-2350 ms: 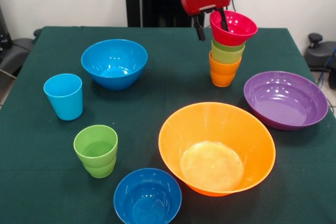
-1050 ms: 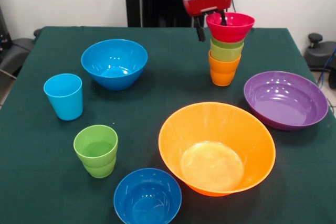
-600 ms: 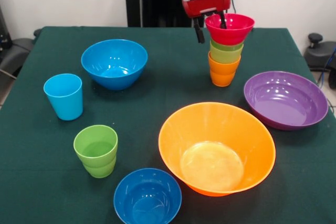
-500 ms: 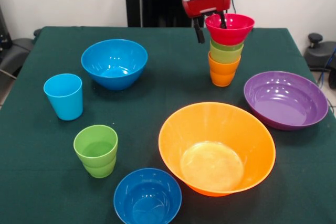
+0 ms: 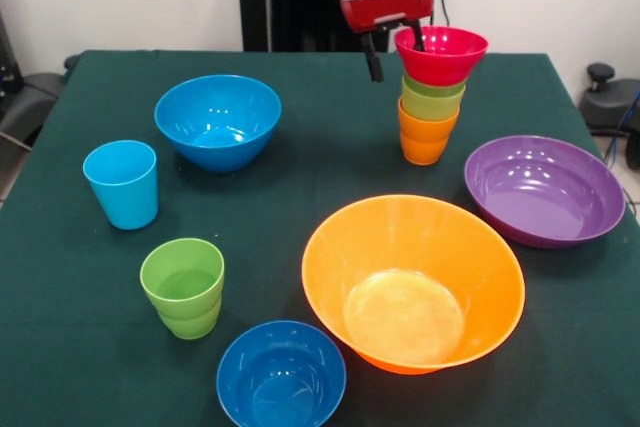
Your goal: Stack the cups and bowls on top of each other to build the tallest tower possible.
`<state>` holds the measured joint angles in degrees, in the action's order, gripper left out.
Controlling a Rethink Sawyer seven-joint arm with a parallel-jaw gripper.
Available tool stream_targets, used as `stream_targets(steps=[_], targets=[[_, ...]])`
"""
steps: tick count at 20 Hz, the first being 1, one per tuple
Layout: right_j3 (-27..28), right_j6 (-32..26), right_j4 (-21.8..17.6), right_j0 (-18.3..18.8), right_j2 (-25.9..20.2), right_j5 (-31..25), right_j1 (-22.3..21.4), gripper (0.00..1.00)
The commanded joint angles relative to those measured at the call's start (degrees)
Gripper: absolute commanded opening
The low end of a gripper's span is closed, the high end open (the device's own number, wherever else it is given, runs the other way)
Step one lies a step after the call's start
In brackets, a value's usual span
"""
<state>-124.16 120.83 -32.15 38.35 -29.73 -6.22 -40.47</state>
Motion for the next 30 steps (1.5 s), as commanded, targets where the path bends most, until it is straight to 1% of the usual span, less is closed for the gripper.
stream_targets(steps=[1,8,14,18,22,30], targets=[[-1.4,0.0,1.3,0.6,-3.3,-6.3,-0.8,1.00],[-2.7,-0.1,3.5,1.4,-5.0,-8.5,-2.9,1.00],[-2.9,0.5,4.9,1.2,-5.7,-9.4,-3.2,1.00],[-4.1,0.7,6.5,1.5,-6.6,-10.4,-4.7,1.00],[-4.0,-0.5,8.6,2.5,-8.0,-12.9,-5.3,1.00],[-4.3,-4.4,12.3,6.3,-12.2,-20.1,-10.4,1.00]])
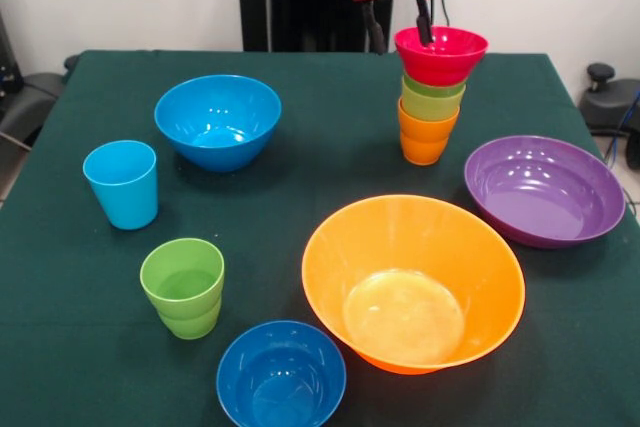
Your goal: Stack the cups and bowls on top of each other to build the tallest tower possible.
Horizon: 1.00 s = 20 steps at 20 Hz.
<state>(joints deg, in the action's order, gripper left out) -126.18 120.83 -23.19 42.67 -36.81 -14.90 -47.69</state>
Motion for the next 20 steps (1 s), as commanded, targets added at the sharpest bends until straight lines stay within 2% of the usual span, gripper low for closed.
stream_targets(steps=[1,8,13,20], targets=[[-2.1,-4.7,3.8,2.4,-5.7,-12.4,-3.7,1.00],[1.1,-7.2,5.0,3.9,-8.1,-19.1,-6.6,1.00],[7.5,-10.1,1.7,2.8,-7.5,-23.7,-6.2,1.00],[17.0,-11.6,-5.6,-0.6,-4.7,-26.7,-2.0,1.00]])
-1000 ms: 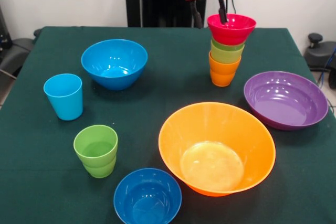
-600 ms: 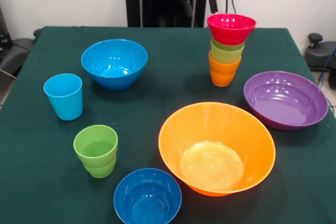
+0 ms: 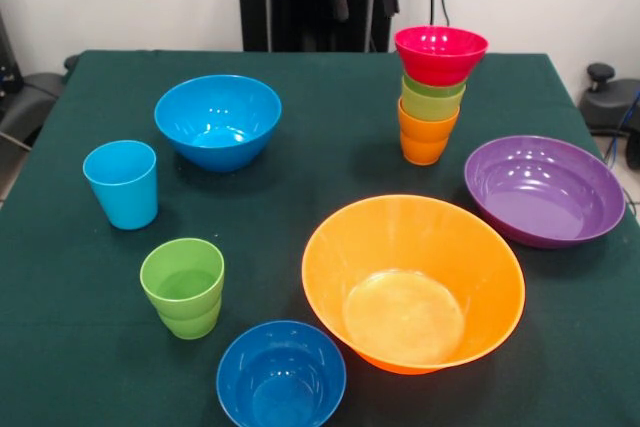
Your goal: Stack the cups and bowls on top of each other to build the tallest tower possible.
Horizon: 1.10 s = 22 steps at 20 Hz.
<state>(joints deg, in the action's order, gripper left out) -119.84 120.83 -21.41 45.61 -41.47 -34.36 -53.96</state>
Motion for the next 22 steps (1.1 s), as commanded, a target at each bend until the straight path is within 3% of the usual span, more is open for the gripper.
stream_targets(steps=[1,11,22], targets=[[11.9,-12.0,-8.3,-3.8,0.2,-7.8,5.0,1.00],[24.5,-15.5,-16.9,-5.6,2.0,-11.7,12.8,1.00],[30.4,-19.0,-20.4,-4.8,0.8,-12.6,18.1,1.00]])
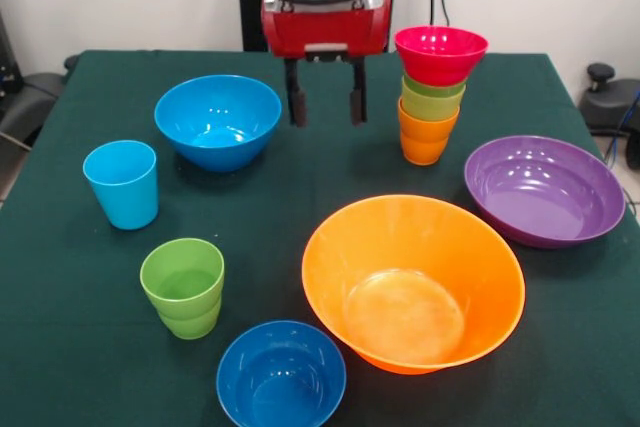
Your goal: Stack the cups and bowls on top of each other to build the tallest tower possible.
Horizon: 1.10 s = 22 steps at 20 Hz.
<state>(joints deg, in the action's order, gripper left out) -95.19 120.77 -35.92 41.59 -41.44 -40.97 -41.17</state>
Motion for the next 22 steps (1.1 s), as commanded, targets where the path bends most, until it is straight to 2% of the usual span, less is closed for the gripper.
stream_targets(steps=[1,10,17,22], targets=[[6.5,-19.3,-6.2,-0.7,0.7,-6.1,6.0,1.00],[10.7,-21.6,-7.5,0.4,0.3,-5.0,10.4,1.00],[13.7,-18.3,-6.8,0.1,2.2,-5.2,12.4,1.00],[14.4,-18.2,-5.9,1.8,1.5,-3.0,14.6,1.00]])
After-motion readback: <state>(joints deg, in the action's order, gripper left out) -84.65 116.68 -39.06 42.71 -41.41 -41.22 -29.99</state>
